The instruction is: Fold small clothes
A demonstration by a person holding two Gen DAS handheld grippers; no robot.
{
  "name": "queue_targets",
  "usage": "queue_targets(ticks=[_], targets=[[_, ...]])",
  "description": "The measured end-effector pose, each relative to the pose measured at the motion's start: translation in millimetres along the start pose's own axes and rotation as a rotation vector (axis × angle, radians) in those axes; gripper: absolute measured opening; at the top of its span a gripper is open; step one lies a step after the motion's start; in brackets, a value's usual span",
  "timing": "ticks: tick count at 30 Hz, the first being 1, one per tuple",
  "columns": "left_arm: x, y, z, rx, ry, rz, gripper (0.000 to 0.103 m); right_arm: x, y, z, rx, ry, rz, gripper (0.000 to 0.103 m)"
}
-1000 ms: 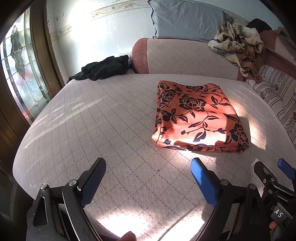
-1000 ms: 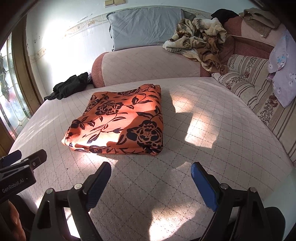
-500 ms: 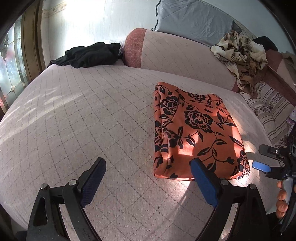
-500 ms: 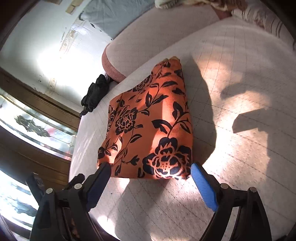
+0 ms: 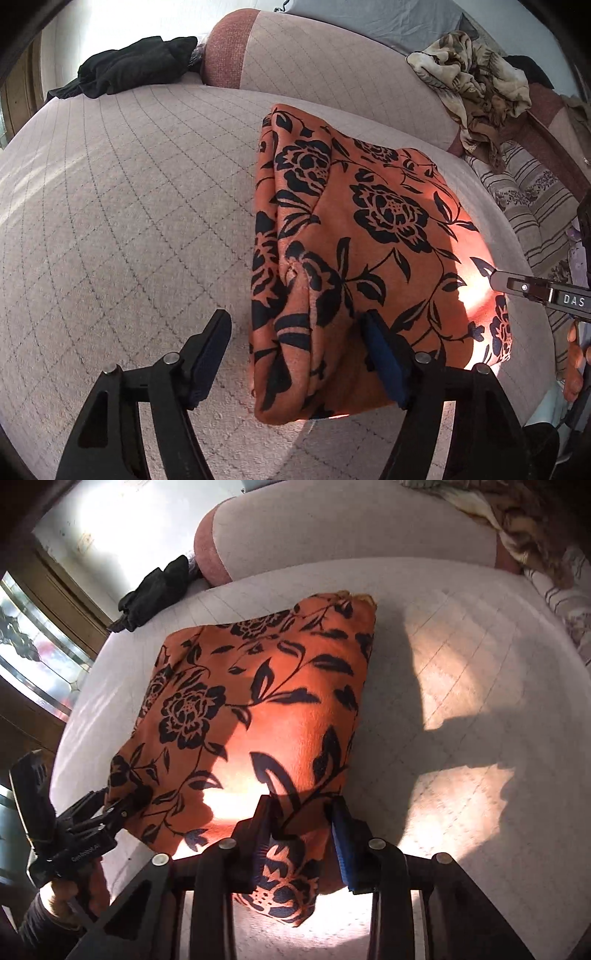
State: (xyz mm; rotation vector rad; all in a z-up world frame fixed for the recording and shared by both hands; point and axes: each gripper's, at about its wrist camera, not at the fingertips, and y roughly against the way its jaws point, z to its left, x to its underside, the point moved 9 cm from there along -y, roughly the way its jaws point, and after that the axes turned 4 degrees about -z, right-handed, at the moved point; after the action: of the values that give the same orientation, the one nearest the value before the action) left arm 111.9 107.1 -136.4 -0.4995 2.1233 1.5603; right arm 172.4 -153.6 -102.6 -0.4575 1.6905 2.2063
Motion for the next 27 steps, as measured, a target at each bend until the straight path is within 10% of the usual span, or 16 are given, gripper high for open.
queue_targets(ticks=[5,7,8,13,16,27], targets=[[-5,18,-2,-0.034,-0.052,-0.046,0.074,-6,-10,-13,-0.153,-0.175,-0.029,0.035],[-20,36,2,-0.047,-0.072,-0.102,0.074,-17,6,-13,-0.215,-0.238,-0.108,0.078],[-29,42,4,-0.037,-0.07,-0.121,0.074,-25,15,-12,-0.242,-0.268,-0.161,0.084],[-44,43,-7,0.06,-0.061,-0.114,0.074,-59,3,28,-0.547,-0.347,-0.139,0.084],[-16,-3,10,-0.086,-0.101,0.039,0.075,-54,-51,22,-0.461,-0.379,-0.033,0.084],[-14,6,14,-0.067,-0.063,-0.009,0.076,-102,-84,11,-0.346,-0.371,-0.103,0.087]])
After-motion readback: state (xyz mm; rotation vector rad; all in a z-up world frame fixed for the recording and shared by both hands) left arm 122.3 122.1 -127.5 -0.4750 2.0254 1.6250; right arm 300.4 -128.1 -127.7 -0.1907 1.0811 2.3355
